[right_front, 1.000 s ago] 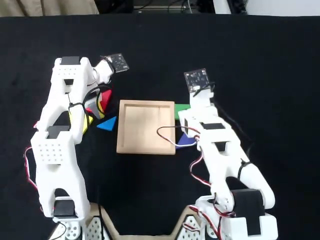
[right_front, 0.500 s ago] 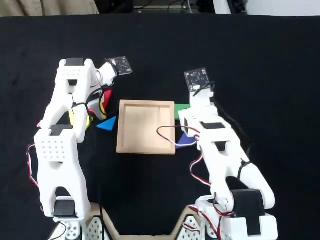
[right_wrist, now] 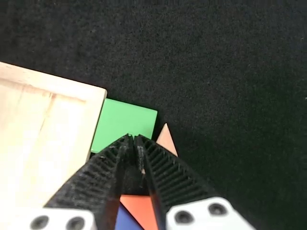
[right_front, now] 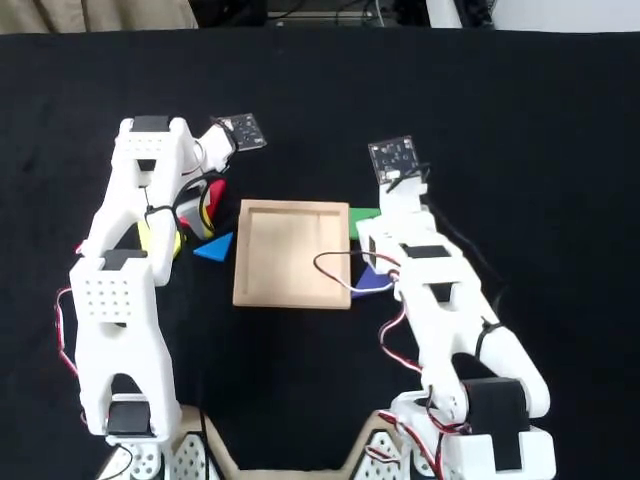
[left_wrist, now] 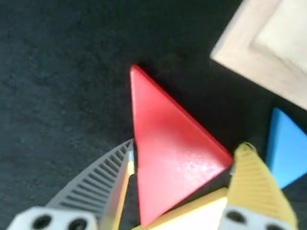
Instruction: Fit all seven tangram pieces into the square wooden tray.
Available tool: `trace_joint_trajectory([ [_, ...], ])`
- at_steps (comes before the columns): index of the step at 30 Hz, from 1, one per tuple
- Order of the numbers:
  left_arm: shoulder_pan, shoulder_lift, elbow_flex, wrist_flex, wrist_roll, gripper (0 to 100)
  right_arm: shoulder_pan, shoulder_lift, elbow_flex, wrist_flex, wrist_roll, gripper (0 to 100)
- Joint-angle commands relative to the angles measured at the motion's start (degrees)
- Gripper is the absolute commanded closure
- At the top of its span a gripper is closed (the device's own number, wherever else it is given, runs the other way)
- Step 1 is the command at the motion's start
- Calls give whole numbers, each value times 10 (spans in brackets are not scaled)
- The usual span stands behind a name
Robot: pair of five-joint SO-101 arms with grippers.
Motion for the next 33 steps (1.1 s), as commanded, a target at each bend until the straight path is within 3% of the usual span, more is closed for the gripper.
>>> trace_joint_trajectory([
  [1,-3,1,-13,16,-2,846,-5,3,-32,-11,4,986],
  [7,6,0,-45,65,-2,876,-5,3,-32,-11,4,986],
  [15,12,0,-291,285,40,877,-4,3,-33,-11,4,986],
  [17,11,0,-344,290,95,877,-3,3,-34,-11,4,986],
  [23,14,-24,-390,293,376,877,10,-2,-34,-11,4,986],
  [27,39,-102,-298,293,543,877,38,-2,-42,-11,1,986],
  [33,132,-240,-67,289,661,877,63,-2,-45,-12,0,986],
])
